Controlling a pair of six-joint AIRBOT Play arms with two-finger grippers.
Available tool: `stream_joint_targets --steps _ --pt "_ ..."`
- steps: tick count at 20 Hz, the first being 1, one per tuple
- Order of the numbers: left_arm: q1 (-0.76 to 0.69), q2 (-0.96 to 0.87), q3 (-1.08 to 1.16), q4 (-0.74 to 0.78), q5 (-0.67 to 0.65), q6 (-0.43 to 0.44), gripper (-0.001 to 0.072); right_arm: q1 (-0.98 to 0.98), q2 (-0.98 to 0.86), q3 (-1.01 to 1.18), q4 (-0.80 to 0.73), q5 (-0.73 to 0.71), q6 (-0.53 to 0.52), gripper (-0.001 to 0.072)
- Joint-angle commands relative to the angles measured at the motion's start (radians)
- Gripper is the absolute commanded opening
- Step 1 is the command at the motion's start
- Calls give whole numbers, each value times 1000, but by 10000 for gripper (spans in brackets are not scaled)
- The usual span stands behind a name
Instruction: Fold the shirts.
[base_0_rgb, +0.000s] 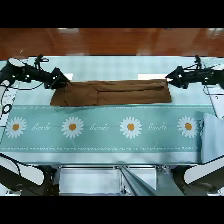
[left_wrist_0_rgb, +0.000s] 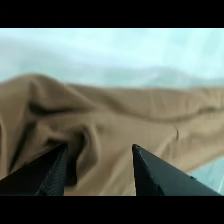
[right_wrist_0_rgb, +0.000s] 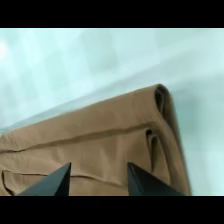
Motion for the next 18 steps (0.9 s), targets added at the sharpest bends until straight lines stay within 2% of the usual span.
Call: stream_joint_targets --steps 1,3,4,7,9,10,12,18 --pt "62 43 60 168 -222 -28 505 -78 69 47 -19 106 -23 413" --pt "127 150 29 268 -226 -31 505 -168 157 42 -100 138 -23 413" --pt "163 221 -21 269 -176 -31 506 -204 190 24 -145 142 -22 413" --pt "215 484 -333 210 123 -31 505 -251 243 -153 -173 69 -19 416" --pt "198 632 -559 114 230 11 505 -244 220 -267 -101 17 -34 421" --pt "181 679 -641 72 240 37 505 -233 191 -294 -33 15 -72 421" --pt "132 727 -735 23 237 53 505 -203 127 -296 10 18 -77 422" --pt "-15 733 -757 0 249 52 505 -97 -12 -240 92 8 -72 421"
